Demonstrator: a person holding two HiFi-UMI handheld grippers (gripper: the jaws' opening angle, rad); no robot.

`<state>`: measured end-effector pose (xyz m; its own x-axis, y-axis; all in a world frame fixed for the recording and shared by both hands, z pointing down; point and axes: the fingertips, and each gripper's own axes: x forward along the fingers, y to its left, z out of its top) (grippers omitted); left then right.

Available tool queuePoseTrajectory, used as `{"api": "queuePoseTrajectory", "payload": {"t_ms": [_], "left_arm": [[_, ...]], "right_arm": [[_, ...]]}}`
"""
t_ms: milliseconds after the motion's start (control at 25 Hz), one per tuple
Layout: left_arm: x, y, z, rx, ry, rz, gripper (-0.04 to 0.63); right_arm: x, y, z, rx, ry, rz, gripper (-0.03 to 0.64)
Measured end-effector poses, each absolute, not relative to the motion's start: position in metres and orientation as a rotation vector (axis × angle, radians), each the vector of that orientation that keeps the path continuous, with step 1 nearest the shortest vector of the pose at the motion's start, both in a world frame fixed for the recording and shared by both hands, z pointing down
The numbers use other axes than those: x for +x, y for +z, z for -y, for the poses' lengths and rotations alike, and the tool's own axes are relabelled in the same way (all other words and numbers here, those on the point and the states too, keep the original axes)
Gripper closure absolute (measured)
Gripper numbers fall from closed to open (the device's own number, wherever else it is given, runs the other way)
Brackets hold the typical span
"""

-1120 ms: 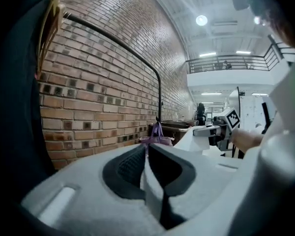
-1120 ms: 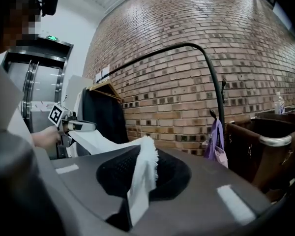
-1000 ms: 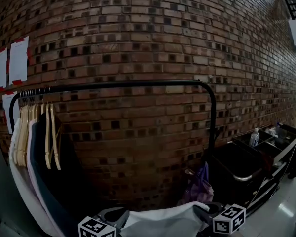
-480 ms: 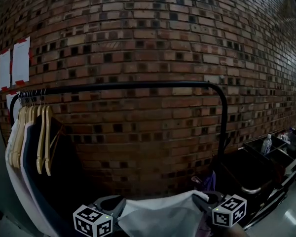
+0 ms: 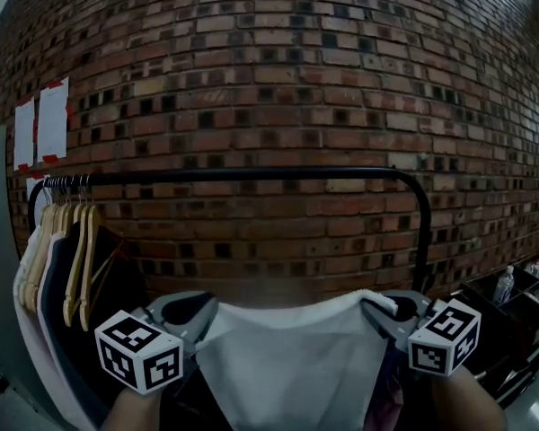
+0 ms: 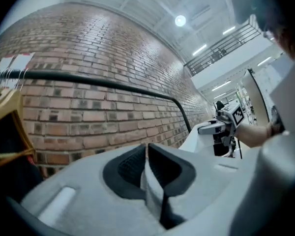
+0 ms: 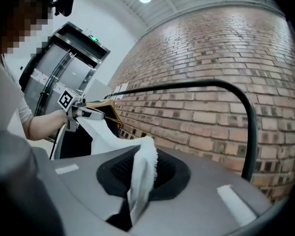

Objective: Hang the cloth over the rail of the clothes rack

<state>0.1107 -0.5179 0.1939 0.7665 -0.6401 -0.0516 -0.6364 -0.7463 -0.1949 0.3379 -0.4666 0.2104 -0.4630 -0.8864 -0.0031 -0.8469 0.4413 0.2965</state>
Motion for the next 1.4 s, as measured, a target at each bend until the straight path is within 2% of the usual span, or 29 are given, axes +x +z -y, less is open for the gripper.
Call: {"api": "queuePoseTrajectory", "payload": {"t_ms": [360,880,1120,1400], "left_arm": [[0.113,0.028,0.533,-2.576,0.094,-1.016,0.580],[0.113,-0.166,0.593,-2.280,0.040,-1.095,0.581],[0.130,-0.198,0.657,-2.275,-0.056,-1.065,0.581],[0.153,-0.148,0.750,-2.328,-0.442,-0.981,0.581]], "right_arm": [[0.338,0.048,0.480,1.499,-0.774,2.554,0.588],[0.341,-0.126,0.551,1.569,-1.030,2.361,0.588],[0.349,-0.157,0.600,1.574,-0.968,2.261,0.586],[0.364,-0.116,0.698,1.480,-0.598,2.160,0.586]]}}
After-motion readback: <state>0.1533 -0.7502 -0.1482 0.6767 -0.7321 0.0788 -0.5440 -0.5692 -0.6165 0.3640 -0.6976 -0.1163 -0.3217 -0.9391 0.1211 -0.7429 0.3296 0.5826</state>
